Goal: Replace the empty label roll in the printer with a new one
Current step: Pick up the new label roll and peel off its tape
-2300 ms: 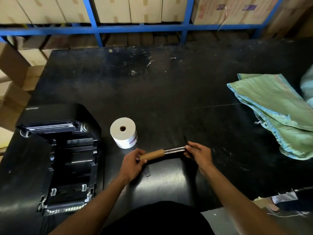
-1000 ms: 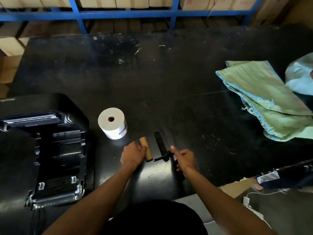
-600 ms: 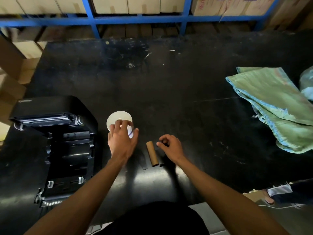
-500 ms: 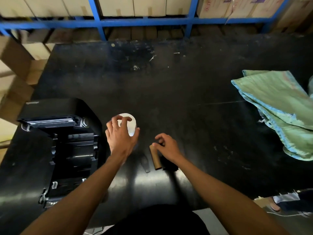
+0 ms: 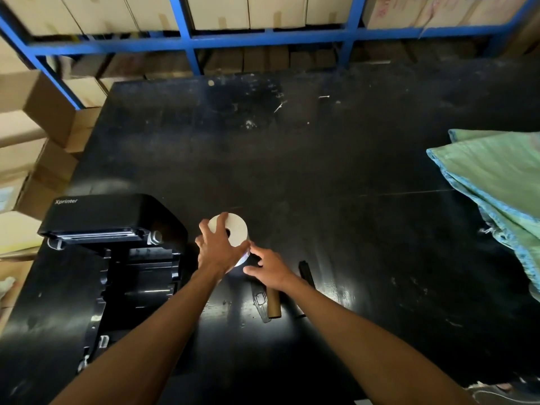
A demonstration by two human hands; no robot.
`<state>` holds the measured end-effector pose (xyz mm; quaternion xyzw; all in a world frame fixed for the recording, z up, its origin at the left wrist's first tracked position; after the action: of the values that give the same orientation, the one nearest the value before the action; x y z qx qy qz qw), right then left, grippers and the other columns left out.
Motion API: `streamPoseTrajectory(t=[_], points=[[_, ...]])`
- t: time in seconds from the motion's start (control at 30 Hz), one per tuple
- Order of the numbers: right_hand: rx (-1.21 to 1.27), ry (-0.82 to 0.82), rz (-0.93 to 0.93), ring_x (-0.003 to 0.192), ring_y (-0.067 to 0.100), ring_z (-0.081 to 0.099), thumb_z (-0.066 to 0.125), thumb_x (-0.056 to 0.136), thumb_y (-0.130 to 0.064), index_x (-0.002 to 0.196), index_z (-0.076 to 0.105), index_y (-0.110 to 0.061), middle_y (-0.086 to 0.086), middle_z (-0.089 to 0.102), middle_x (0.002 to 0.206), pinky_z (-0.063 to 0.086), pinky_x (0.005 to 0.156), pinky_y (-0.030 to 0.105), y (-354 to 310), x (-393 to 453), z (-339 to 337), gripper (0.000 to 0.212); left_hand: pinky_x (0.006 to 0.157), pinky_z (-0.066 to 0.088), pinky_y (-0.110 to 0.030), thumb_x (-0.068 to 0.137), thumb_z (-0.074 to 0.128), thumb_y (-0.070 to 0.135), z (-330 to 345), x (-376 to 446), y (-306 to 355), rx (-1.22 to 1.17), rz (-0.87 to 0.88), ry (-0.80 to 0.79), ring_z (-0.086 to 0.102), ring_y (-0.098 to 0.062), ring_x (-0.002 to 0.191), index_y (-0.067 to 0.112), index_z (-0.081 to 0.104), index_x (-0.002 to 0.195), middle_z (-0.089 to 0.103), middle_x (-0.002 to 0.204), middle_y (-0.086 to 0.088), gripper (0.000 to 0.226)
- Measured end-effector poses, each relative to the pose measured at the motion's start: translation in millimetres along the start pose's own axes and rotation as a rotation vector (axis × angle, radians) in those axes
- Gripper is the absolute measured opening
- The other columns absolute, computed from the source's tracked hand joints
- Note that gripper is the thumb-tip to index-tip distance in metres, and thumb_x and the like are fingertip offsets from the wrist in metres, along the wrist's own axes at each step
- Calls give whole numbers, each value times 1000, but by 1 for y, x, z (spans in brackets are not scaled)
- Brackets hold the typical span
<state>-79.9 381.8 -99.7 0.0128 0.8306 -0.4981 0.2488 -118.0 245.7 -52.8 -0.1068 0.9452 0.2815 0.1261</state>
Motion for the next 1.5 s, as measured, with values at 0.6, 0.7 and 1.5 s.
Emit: streamPoseTrajectory(t=[0.6,0.7,1.5], points=[[62,125,-57,113,26,61,59,94,-16,142,48,-20,9,58,134,50,96,37,-9,0,-15,50,86,49,-44,52,75,61,-19,7,-4,-105,-46,97,53,-38,114,32,38,135,52,126,-12,96],[339,214,-25,104,29,62,52,99,-16,134,51,-16,13,58,126,54,85,44,-18,-2,-22,35,84,47,-39,53,71,60,-27,4,-4,-260,-73,155,55,-31,108,33,42,131,58,118,-7,88],[430,171,-251,108,7,66,63,91,-36,127,49,-55,-17,65,118,58,80,26,-93,-79,-3,43,70,60,-36,78,62,54,-71,-84,-48,-1068,27,-227,69,-21,100,39,48,119,66,116,-3,46]])
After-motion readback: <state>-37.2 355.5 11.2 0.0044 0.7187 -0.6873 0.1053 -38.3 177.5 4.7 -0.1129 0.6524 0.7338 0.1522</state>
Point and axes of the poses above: each hand's wrist, its own x-axis towards the middle knuckle, its own z-axis out of the palm, y = z × x, the point moved 2 cm from there along x, towards the middle knuckle
